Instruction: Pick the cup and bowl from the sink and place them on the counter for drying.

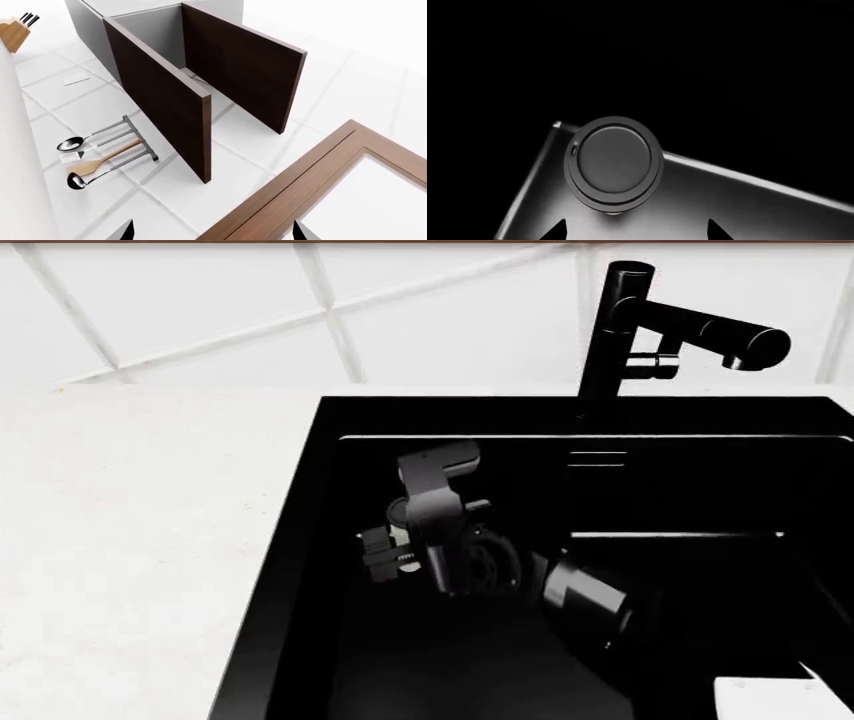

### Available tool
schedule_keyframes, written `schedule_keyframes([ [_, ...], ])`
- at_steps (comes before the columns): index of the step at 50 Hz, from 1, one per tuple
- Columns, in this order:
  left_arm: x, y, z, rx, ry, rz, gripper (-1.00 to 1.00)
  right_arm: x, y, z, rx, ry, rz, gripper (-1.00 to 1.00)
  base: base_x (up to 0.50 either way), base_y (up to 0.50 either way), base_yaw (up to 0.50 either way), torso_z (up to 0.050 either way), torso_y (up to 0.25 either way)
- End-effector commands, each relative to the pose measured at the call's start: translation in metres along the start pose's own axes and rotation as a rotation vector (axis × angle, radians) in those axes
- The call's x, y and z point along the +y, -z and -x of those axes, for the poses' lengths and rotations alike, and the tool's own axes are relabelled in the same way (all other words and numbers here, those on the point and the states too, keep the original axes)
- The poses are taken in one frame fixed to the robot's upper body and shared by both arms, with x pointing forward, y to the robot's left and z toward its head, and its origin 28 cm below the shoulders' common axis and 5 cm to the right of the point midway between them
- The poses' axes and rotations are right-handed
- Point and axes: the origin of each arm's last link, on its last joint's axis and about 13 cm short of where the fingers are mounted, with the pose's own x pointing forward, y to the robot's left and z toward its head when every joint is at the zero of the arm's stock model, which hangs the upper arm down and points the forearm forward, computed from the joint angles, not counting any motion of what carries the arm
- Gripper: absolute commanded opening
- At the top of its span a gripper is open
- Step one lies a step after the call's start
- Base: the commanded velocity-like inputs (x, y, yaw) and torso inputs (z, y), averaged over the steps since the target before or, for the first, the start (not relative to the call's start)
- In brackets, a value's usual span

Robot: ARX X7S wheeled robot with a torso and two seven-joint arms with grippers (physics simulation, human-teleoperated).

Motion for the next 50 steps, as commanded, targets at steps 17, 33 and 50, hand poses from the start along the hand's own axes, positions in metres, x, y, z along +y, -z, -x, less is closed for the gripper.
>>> schedule_keyframes([
  [17, -0.0011, -0.0004, 0.0002, 0.0, 0.003, 0.004, 1.0, -0.0014, 0.0142, -0.014, -0.083, 0.002, 0.041, 1.0, 0.0, 0.0, 0.0, 0.0, 0.0],
  [33, -0.0003, -0.0019, -0.0002, -0.006, 0.001, 0.008, 1.0, 0.0048, 0.0139, -0.0126, -0.11, -0.1, 0.019, 1.0, 0.0, 0.0, 0.0, 0.0, 0.0],
  [50, -0.0006, -0.0009, -0.0004, -0.003, 0.004, 0.005, 1.0, -0.0001, 0.0135, -0.0156, -0.121, -0.048, 0.017, 1.0, 0.0, 0.0, 0.0, 0.0, 0.0],
])
